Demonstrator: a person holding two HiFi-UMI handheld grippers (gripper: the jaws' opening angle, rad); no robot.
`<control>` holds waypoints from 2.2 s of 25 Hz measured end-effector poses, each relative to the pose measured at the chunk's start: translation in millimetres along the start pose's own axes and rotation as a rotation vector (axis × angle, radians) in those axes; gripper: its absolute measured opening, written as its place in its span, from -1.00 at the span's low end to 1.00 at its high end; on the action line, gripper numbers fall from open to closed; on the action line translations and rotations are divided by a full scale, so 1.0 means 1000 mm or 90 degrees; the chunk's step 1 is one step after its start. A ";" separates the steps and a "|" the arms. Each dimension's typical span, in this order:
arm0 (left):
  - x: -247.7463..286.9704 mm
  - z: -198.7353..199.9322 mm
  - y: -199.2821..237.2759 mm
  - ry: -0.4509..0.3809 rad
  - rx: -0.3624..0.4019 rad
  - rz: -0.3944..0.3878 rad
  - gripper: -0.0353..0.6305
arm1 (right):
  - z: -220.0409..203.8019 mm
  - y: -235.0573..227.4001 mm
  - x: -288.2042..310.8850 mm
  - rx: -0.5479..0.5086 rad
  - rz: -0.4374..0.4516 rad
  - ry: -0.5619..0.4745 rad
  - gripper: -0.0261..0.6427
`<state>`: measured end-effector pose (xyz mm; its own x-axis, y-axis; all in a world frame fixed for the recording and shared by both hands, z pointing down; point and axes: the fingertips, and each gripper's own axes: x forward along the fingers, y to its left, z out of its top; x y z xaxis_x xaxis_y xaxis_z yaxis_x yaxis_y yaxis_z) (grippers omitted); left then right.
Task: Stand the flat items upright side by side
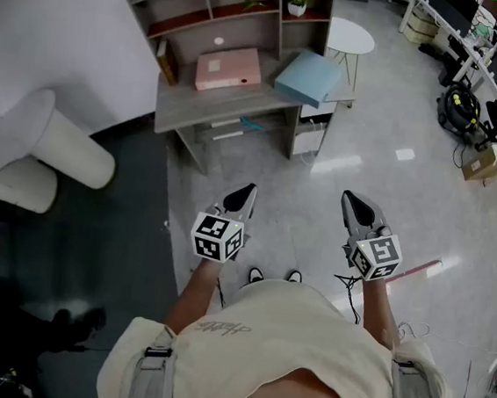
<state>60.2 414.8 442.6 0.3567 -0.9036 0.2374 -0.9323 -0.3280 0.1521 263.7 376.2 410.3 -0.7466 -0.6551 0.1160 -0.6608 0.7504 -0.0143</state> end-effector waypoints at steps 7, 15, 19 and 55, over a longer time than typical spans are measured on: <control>-0.012 0.027 0.018 -0.044 0.001 0.054 -0.86 | -0.005 0.005 0.006 0.031 0.009 -0.003 -0.92; -0.024 0.012 0.041 -0.040 -0.037 0.084 -0.86 | 0.001 0.005 0.027 0.024 -0.004 -0.015 -0.92; -0.022 0.011 0.050 -0.033 -0.035 0.082 -0.86 | -0.006 0.014 0.037 0.017 -0.001 0.003 -0.92; 0.072 0.000 0.104 0.036 -0.041 -0.041 -0.23 | -0.043 -0.033 0.128 0.088 -0.084 0.037 -0.09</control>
<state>-11.1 315.9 475.9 0.4204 -0.8633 0.2791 -0.9022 -0.3651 0.2296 193.1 271.9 468.4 -0.6495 -0.7381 0.1825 -0.7601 0.6365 -0.1310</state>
